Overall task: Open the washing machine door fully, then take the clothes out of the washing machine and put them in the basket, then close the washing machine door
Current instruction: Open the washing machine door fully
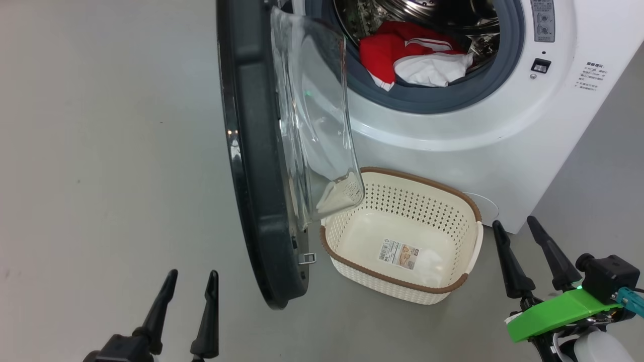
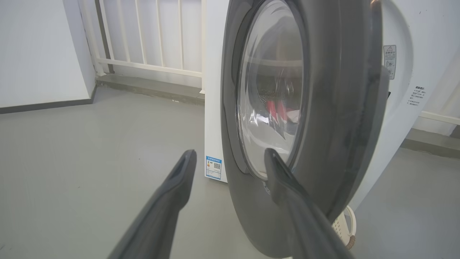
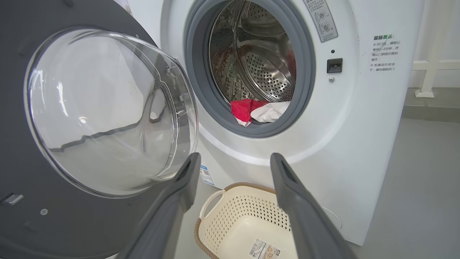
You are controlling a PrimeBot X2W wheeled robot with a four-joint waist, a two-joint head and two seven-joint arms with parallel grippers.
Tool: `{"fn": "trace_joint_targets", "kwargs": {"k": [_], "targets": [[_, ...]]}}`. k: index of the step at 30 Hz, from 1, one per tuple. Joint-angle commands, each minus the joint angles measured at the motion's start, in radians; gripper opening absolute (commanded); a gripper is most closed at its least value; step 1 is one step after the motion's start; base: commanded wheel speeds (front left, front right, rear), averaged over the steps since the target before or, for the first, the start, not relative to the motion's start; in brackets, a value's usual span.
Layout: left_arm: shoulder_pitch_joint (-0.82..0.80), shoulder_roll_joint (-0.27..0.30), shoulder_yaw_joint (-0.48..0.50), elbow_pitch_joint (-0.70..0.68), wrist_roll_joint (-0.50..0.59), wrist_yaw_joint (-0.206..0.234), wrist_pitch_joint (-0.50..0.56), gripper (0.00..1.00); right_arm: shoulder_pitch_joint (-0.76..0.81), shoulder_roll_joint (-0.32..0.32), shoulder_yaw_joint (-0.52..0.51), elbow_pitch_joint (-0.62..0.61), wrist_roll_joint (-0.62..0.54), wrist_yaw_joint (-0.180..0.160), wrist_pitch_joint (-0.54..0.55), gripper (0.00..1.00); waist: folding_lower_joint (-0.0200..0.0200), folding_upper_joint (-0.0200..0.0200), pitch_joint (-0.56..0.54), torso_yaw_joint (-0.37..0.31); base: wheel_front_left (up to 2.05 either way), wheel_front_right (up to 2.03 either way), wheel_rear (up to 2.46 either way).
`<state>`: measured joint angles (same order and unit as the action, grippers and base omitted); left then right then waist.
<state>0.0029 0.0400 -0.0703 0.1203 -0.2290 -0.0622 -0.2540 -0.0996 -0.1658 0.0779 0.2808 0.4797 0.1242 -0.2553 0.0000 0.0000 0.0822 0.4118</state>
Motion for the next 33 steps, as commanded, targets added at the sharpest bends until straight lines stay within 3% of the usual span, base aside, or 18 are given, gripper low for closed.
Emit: {"fn": "trace_joint_targets", "kwargs": {"k": [1,23,24,25,26,33], "targets": [[-0.017,0.010,0.034,-0.023,0.008,-0.003,-0.008,1.00,0.005,-0.002,0.008,-0.033,-0.016,0.007,-0.006,1.00,0.0000,0.0000,0.001,0.001,0.00,0.00,0.00],[-0.028,0.010,0.043,-0.024,-0.003,0.007,-0.008,1.00,0.057,0.024,-0.041,-0.019,-0.081,0.007,-0.006,1.00,0.0000,0.0000,0.006,0.003,0.00,0.00,0.00],[-0.030,0.010,0.046,-0.024,-0.009,0.009,-0.008,0.80,0.057,0.024,-0.041,-0.020,-0.082,0.007,-0.006,1.00,0.0000,0.0000,0.006,0.003,0.00,0.00,0.00],[-0.033,0.010,0.050,-0.027,-0.020,0.012,-0.008,0.36,0.057,0.024,-0.041,-0.020,-0.083,0.007,-0.006,1.00,0.0000,0.0000,0.006,0.003,0.00,0.00,0.00],[-0.035,0.010,0.054,-0.030,-0.030,0.013,-0.008,0.00,0.057,0.023,-0.041,-0.020,-0.086,0.007,-0.006,1.00,0.0000,0.0000,0.005,0.003,0.00,0.00,0.00],[-0.068,0.010,0.096,-0.134,-0.063,0.025,-0.008,0.00,0.057,0.021,-0.039,-0.021,-0.099,0.007,-0.006,1.00,0.0000,0.0000,0.008,0.004,0.00,0.00,0.00]]}}
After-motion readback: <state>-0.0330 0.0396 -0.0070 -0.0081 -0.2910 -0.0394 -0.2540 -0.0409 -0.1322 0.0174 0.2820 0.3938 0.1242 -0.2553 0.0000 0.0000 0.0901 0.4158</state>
